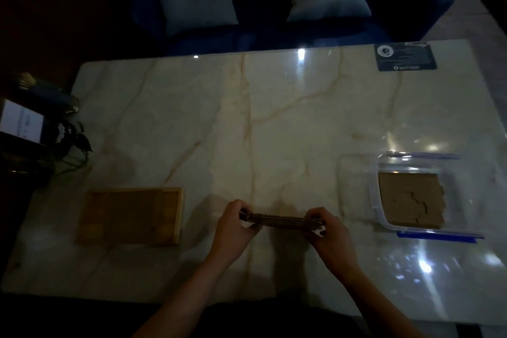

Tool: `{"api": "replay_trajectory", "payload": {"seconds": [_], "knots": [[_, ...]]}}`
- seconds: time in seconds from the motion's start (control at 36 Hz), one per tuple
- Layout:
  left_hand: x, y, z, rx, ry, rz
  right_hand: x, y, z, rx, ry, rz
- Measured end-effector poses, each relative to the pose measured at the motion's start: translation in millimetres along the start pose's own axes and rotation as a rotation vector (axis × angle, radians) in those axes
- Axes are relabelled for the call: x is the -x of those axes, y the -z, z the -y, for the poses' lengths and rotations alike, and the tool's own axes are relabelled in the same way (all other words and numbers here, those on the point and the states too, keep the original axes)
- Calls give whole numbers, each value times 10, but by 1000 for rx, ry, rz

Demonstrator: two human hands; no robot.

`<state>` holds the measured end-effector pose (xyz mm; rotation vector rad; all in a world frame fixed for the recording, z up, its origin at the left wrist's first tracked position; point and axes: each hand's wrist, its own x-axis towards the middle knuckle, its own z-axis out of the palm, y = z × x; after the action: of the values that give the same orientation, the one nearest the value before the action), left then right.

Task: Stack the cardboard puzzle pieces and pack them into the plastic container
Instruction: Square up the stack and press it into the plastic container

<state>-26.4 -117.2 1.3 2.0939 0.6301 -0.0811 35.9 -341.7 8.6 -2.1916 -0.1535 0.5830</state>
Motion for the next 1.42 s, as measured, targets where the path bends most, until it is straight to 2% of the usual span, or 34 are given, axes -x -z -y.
{"api": "replay_trajectory", "payload": {"seconds": [0.08, 0.19, 0.47, 0.64, 0.97, 1.06, 1.14, 1.22, 1.31, 1.36, 1.42], "knots": [[-5, -58, 43, -46, -6, 57, 20, -32, -30, 34, -29, 56], [-12, -107, 38, -94, -19, 103, 34, -66, -44, 17, -28, 48], [24, -81, 47, -144, -123, 48, -16, -40, -52, 83, 42, -4], [72, -151, 75, -162, -94, 112, 14, -87, -137, 79, -1, 54], [91, -92, 44, -232, -76, 137, 22, -115, -144, 104, 2, 38], [171, -18, -35, -306, -202, 55, 28, -108, -150, 124, 3, 45], [309, 46, -140, -428, -498, -56, 47, -112, -147, 123, 27, 21], [446, -22, -196, -469, -732, -92, 58, -113, -146, 112, 47, -10], [519, -152, -193, -609, -782, -27, 57, -121, -152, 121, 66, -16], [541, -220, -181, -768, -751, 95, 56, -123, -155, 132, 60, -8], [545, -248, -198, -863, -710, 146, 49, -122, -157, 131, 46, 4]]}}
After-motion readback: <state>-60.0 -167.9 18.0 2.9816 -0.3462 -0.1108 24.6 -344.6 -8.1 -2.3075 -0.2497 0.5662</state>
